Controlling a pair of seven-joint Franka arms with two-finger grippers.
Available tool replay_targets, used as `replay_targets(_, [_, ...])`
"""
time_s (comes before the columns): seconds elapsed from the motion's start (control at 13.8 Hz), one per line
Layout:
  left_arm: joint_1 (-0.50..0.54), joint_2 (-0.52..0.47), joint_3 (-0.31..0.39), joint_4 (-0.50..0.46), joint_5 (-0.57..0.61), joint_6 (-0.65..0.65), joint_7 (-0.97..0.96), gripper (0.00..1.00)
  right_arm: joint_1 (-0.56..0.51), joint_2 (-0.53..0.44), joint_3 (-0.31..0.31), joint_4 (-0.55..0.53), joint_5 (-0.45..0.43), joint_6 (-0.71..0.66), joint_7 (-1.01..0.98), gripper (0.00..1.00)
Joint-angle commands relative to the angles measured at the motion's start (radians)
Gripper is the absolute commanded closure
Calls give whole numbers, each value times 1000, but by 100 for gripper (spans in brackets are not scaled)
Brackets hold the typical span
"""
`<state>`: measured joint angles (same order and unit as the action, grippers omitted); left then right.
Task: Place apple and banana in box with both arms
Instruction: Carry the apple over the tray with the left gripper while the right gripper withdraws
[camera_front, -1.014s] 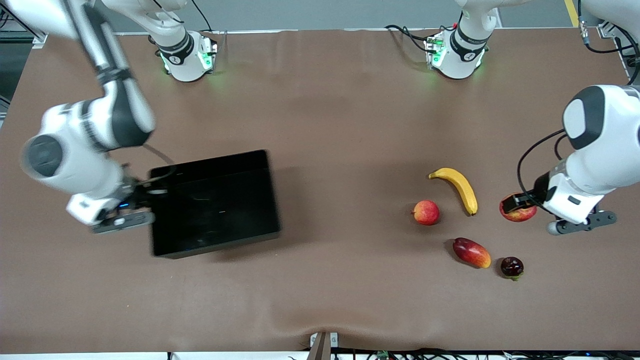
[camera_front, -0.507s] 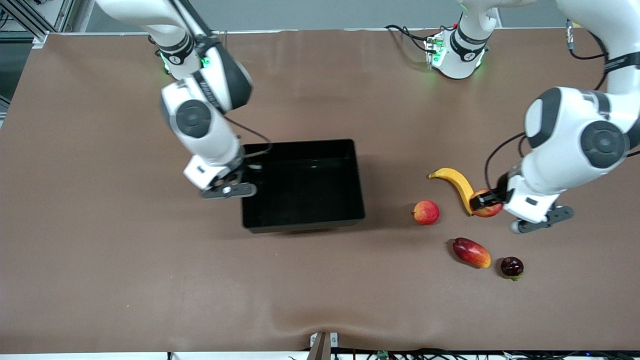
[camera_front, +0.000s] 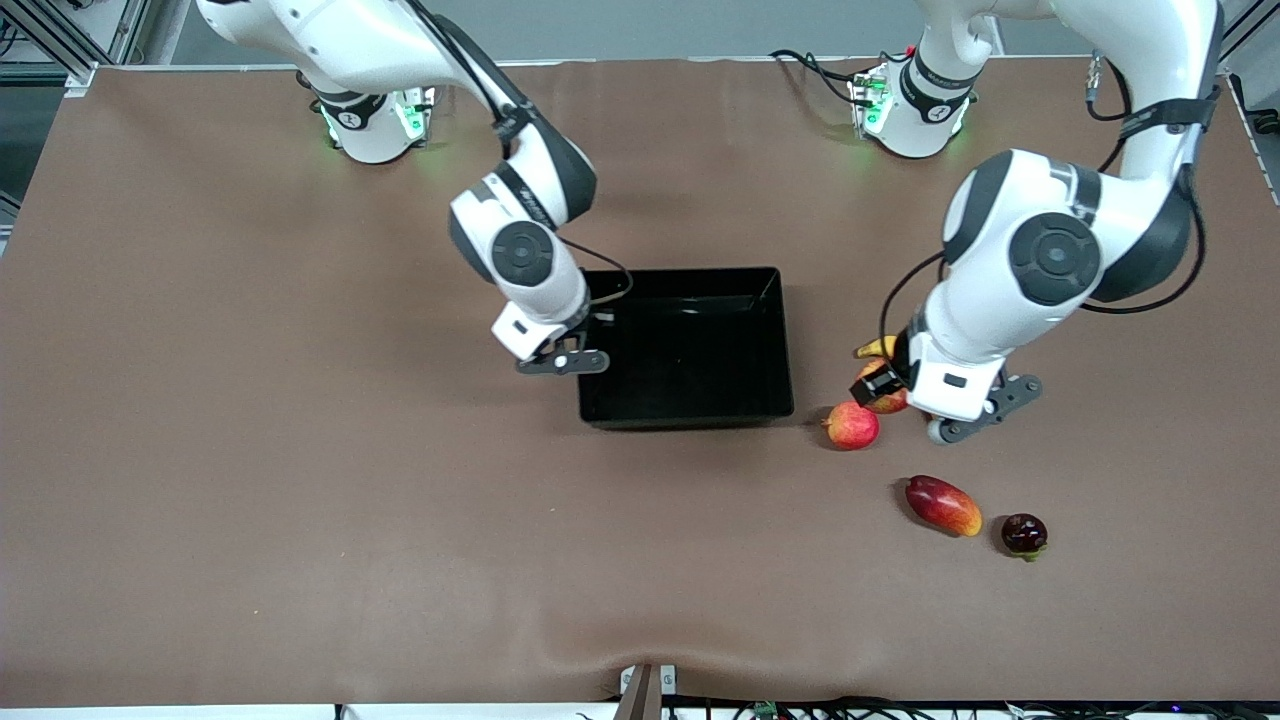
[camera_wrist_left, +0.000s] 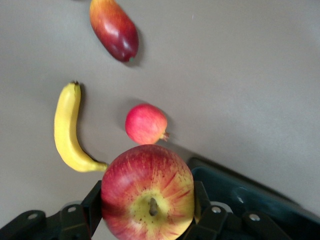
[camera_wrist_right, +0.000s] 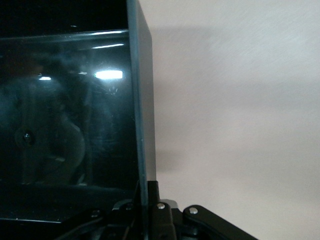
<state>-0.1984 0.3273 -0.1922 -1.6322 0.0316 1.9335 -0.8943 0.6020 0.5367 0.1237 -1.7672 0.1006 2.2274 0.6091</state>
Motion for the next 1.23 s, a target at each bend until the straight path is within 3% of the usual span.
replay_targets(0.0, [-51,27,0,5,14,-1,-115,100,38,-3,-10,14,57,49,40,100])
replay_targets(0.14, [-93,56,0,0,16,28,-205,100,68,2,-12,15,79,70,89,100])
replay_targets(0.22, [-120,59,0,-18,16,38,-242,100,71,5,-12,14,79,75,118,86])
replay_targets(0.29, [-137,53,0,-55,16,57,-270,100,74,5,-12,15,77,75,136,13])
replay_targets(0.36, [-156,38,-1,-105,14,88,-293,100,73,2,-13,18,77,74,143,0])
replay_targets(0.8, [-276,-89,-3,-432,14,303,-449,100,-7,-96,-19,17,63,25,97,0])
replay_targets(1.01, [-308,-117,-3,-598,16,462,-457,100,-97,-168,-19,12,63,-79,-67,0])
replay_targets(1.16, [-305,-99,-3,-644,39,544,-457,100,-163,-216,-19,11,63,-159,-174,0])
